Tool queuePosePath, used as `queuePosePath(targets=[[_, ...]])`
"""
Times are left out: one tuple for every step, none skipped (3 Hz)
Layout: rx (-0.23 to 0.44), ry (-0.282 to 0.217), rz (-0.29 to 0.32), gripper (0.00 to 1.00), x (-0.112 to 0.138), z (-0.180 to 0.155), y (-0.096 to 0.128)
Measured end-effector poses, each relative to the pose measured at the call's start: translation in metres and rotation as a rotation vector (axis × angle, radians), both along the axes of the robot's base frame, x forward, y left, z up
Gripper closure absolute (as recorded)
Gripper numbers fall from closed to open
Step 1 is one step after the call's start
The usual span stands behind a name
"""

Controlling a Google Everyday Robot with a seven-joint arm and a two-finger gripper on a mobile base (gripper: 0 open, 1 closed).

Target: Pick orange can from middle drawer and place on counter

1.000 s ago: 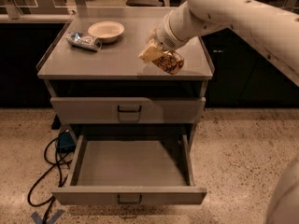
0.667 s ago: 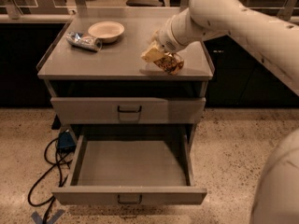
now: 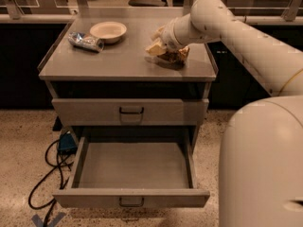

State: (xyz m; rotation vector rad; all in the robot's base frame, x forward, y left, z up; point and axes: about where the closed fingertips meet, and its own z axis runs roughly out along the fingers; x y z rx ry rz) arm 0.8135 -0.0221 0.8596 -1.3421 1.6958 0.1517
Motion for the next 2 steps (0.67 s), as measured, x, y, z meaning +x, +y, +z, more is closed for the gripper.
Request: queuePosePath(targets=[[0.010,-0.010,0.022,1.00,0.0172,-0.0141,0.0037],[0.010,-0.010,0.022,0.83,0.0172,-0.0104,0.0037]])
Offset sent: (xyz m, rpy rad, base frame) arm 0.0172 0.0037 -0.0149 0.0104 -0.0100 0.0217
